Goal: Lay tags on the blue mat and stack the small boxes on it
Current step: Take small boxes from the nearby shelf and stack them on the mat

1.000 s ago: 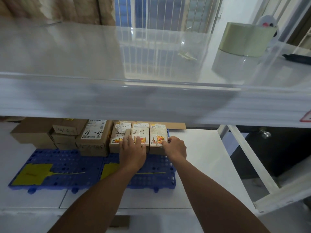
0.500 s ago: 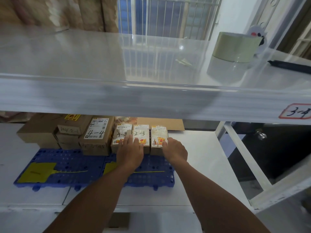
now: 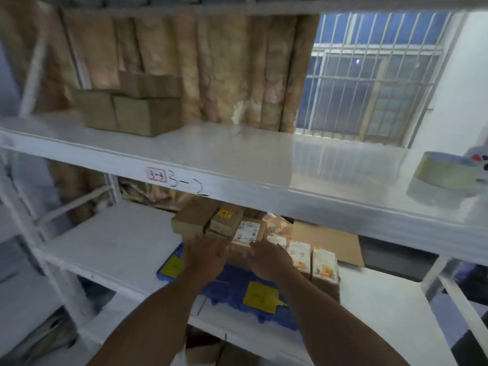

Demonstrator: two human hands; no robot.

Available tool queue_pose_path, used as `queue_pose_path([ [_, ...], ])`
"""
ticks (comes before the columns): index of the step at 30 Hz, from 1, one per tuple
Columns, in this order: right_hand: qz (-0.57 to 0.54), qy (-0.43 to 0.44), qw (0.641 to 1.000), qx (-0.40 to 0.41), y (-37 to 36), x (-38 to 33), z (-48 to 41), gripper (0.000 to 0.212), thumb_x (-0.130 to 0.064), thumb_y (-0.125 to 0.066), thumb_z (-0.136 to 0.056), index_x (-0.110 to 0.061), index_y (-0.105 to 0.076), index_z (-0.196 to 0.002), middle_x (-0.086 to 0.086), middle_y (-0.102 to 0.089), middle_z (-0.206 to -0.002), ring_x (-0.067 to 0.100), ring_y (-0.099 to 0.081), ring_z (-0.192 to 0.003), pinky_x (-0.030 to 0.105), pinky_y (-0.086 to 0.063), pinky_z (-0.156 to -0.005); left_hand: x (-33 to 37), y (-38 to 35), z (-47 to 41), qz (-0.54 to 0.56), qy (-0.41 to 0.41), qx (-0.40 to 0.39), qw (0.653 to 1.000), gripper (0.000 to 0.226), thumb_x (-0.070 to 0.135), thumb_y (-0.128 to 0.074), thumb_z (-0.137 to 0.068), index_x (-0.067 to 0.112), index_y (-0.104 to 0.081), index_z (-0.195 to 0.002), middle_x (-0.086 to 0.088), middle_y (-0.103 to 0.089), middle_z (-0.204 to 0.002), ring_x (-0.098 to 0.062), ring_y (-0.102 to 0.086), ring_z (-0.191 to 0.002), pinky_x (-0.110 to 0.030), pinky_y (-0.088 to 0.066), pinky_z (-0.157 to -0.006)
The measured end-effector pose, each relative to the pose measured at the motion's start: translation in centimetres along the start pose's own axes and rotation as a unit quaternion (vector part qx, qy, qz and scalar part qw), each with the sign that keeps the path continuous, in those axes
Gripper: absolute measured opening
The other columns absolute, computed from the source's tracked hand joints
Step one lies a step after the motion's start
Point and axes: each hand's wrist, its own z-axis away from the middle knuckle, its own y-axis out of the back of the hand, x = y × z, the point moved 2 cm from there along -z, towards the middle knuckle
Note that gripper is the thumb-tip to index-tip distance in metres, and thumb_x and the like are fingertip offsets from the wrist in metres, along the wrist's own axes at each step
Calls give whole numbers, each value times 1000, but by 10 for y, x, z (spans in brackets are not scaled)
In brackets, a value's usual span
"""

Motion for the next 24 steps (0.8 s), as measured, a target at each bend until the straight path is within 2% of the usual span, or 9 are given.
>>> queue_pose_path([
  [3, -25, 59, 998, -5, 15, -86, -12, 53, -59, -30, -99, -23, -58, -127, 8, -63, -124, 34, -60, -108, 43, -48, -83, -82, 42, 23, -39, 59, -2, 998, 69, 61, -14, -99, 26, -28, -157, -3, -21, -166, -28, -13, -153, -50, -5, -124],
  [5, -46, 115, 992, -21, 26, -151, -17, 53, -56, -31, -103, -21, -54, -137, 6, -59, -136, 34, -56, -121, 42, -48, -95, -141, 76, 44, -47, 98, 17, 994, 68, 61, -15, -102, 25, -30, -157, -2, -20, -167, -27, -12, -154, -47, -4, -125],
  [7, -59, 154, 985, -42, 37, -219, -20, 63, -57, -31, -104, -20, -34, -156, 2, -36, -160, 30, -36, -145, 41, -31, -117, -199, 110, 70, -55, 134, 40, 989, 68, 62, -16, -101, 25, -36, -154, -2, -24, -165, -27, -16, -153, -48, -6, -124],
  [8, -53, 179, 982, -37, 44, -256, -21, 66, -58, -29, -104, -21, -27, -159, 2, -25, -165, 27, -27, -150, 40, -22, -121, -230, 126, 85, -60, 157, 54, 984, 67, 62, -17, -101, 26, -39, -152, -3, -28, -164, -27, -20, -152, -48, -9, -124],
  [10, -38, 225, 973, -21, 54, -326, -21, 68, -61, -28, -103, -23, -25, -160, 1, -21, -167, 24, -24, -151, 40, -19, -122, -287, 158, 117, -71, 198, 81, 974, 63, 62, -20, -100, 29, -43, -149, -2, -35, -160, -27, -26, -149, -47, -15, -122],
  [12, -44, 265, 963, -12, 63, -397, -19, 67, -63, -28, -102, -25, -30, -158, 0, -30, -163, 26, -33, -148, 42, -27, -118, -344, 187, 150, -87, 236, 100, 963, 62, 60, -21, -101, 27, -44, -148, -4, -38, -157, -27, -28, -147, -47, -16, -121],
  [15, -47, 332, 942, 3, 74, -503, -7, 65, -67, -30, -98, -30, -42, -151, -2, -44, -156, 27, -44, -141, 43, -39, -113, -423, 227, 207, -88, 294, 135, 942, 64, 60, -21, -101, 24, -41, -150, -5, -31, -162, -27, -21, -151, -48, -8, -123],
  [21, -31, 452, 891, 36, 89, -685, 47, 69, -63, -27, -102, -22, -27, -159, 0, -20, -167, 25, -26, -150, 41, -22, -122, -547, 281, 325, -113, 394, 186, 893, 69, 63, -17, -100, 23, -39, -152, -5, -27, -164, -27, -17, -153, -48, -7, -124],
  [24, -27, 486, 872, 51, 91, -756, 66, 71, -63, -26, -102, -22, -24, -160, 1, -16, -168, 23, -20, -153, 43, -16, -124, -590, 299, 369, -121, 432, 195, 872, 71, 64, -17, -99, 23, -38, -153, -5, -26, -164, -29, -16, -153, -49, -7, -124],
])
